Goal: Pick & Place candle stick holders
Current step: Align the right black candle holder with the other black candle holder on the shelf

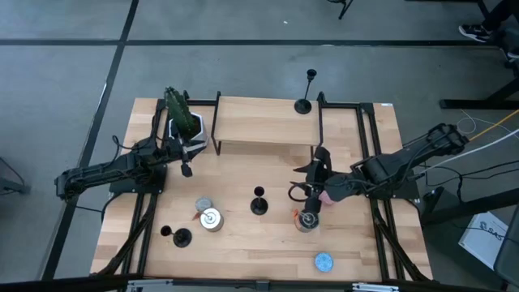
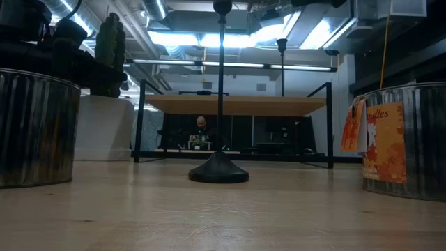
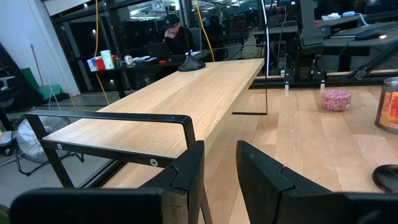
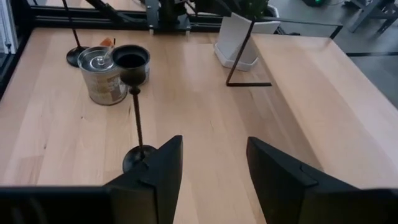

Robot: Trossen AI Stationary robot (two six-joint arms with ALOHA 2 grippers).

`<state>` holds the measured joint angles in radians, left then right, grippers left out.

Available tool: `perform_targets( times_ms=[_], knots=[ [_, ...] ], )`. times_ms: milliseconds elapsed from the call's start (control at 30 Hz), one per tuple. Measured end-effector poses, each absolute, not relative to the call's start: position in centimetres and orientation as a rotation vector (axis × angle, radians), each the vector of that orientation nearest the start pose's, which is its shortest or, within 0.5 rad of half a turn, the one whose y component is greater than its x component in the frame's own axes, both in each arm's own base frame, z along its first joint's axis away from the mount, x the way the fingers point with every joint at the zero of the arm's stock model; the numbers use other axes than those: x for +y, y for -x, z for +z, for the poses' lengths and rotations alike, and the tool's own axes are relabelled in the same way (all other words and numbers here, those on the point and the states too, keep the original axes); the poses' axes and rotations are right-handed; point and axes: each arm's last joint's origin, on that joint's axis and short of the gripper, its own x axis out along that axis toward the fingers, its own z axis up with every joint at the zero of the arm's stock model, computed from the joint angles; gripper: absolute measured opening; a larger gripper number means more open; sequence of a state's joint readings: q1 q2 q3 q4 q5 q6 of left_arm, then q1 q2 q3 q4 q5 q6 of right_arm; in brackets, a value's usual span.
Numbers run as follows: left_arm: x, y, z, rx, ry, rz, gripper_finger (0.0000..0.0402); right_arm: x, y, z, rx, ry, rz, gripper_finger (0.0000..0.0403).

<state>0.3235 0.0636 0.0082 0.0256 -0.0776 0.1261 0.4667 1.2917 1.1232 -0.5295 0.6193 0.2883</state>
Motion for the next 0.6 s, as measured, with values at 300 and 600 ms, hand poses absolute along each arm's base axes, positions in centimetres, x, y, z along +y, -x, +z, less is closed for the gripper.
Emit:
perform_targets(
  times_ms=[300, 600],
  knots=[
    [3.4, -9.5, 16.4, 0.055, -0.121, 0.399, 0.0088, 11.6, -26.0, 30.7, 0.578, 0.033, -0.156, 0.0181],
    [3.4, -9.5, 16.4, 0.056, -0.121, 0.399, 0.0088, 13.9, -26.8, 29.5, 0.57, 0.041, -0.1, 0.0181]
  ],
)
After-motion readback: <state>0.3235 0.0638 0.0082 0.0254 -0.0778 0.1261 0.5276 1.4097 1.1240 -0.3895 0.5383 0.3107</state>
